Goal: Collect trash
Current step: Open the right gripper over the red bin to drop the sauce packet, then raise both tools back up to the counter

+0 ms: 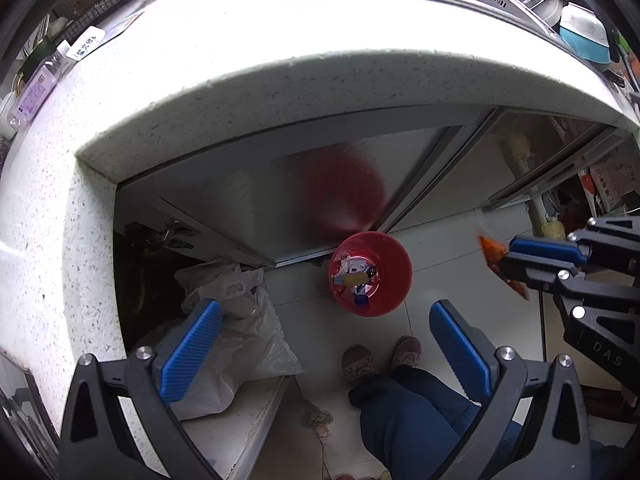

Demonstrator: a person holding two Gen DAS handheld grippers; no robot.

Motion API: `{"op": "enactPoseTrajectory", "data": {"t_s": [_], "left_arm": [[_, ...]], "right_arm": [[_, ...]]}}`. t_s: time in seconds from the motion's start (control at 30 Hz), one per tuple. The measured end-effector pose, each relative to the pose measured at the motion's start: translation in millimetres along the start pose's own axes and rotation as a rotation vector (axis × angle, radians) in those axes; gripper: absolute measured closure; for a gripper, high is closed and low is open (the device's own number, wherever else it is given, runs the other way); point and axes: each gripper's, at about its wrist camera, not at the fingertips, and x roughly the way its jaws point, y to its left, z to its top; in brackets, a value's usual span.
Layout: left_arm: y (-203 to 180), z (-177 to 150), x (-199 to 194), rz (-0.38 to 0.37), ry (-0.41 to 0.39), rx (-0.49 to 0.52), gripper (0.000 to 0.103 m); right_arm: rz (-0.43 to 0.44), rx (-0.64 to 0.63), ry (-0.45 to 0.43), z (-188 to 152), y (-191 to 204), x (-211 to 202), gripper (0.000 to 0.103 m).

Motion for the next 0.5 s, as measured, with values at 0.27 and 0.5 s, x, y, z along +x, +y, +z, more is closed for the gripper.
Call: {"op": "enactPoseTrajectory", "data": {"t_s": [0.27,0.5], "left_arm": [[7.6,-6.2,-5.2,0.014,0.005,-0.013,0.000],[-0.9,-5.0,-44.5,0.007,-0.051,-0.004,0.000]], "right_arm": [[-0.039,-0.030,-0.016,1.4,8.8,-5.2,0.060],[-0.136,-0.061,-0.094,-0.8,23.6,-44.3,0.023]]}}
